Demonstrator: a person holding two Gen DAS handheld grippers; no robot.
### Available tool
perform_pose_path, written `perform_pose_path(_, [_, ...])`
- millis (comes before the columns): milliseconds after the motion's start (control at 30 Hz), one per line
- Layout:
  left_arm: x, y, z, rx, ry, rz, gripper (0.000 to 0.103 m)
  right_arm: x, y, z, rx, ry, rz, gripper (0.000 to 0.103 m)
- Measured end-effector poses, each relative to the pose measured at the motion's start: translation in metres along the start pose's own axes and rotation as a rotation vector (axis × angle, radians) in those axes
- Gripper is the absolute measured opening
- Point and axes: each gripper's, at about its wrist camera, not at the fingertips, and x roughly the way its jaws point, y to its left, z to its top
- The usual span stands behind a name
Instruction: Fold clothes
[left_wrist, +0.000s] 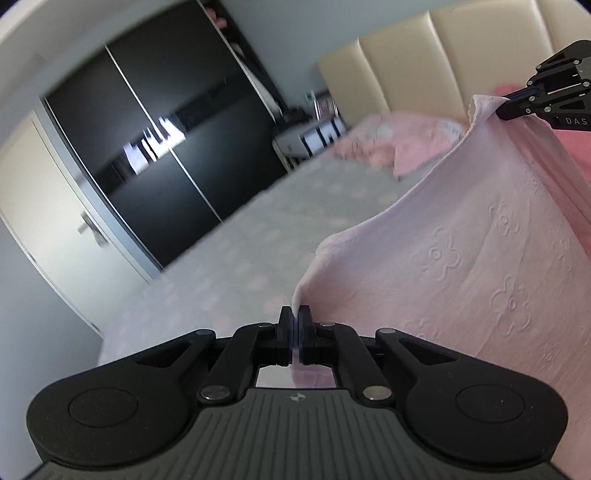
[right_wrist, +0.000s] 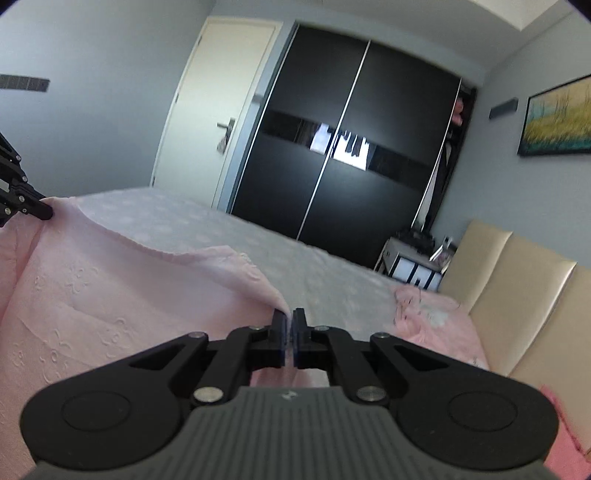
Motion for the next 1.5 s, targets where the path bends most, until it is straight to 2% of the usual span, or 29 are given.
perform_pose_path(200, [0.137,-0.001,-0.043,-0.065,0.155,-0.094,0.001,0.14,0.009,-0.059,0.032,0.198,0.029,0.004])
perform_pose_path(367, [0.216,-0.018,-0.081,-0.072,0.272,-0.155,0.001,0.218,0.025,-0.119,0.042,0.331,0.077,0.004])
perform_pose_path(533, [0.251,-0.032,-0.107,-0.082,0.311,-0.189,0.001,0.274,0.035,-0.158,0.054,0.435,0.117,0.004])
perform_pose_path(667, [0.261,-0.036,-0.116,-0.09,0.317,-0.192,0.002,0.284,0.041,-0.168,0.047,0.465,0.137,0.005])
perform_pose_path(767, [0.261,-0.034,-0.117,-0.135,0.316,-0.189,0.004,0.282,0.039,-0.167,0.066,0.474,0.137,0.01])
perform_pose_path(800, [0.258,-0.031,-0.117,-0.151,0.319,-0.191,0.011,0.281,0.038,-0.165,0.075,0.479,0.136,0.014])
perform_pose_path(833, [0.252,-0.028,-0.116,-0.17,0.324,-0.198,0.017,0.279,0.035,-0.162,0.084,0.483,0.129,0.026])
perform_pose_path(867, [0.245,-0.024,-0.115,-0.187,0.321,-0.201,0.028,0.275,0.032,-0.158,0.092,0.482,0.121,0.033])
perform_pose_path(900, [0.234,-0.019,-0.114,-0.202,0.308,-0.2,0.033,0.268,0.028,-0.153,0.101,0.474,0.118,0.039])
perform_pose_path(1000, [0.195,-0.006,-0.112,-0.232,0.27,-0.188,0.041,0.238,0.015,-0.14,0.119,0.454,0.11,0.039])
perform_pose_path(1200, [0.1,0.009,-0.121,-0.307,0.255,-0.2,0.046,0.147,0.001,-0.133,0.176,0.458,0.142,0.039])
perform_pose_path(1400, [0.011,-0.008,-0.147,-0.331,0.285,-0.231,0.051,0.037,0.008,-0.148,0.218,0.49,0.205,0.039])
perform_pose_path(1500, [-0.025,-0.022,-0.164,-0.372,0.282,-0.244,0.057,-0.006,0.015,-0.159,0.279,0.499,0.24,0.045])
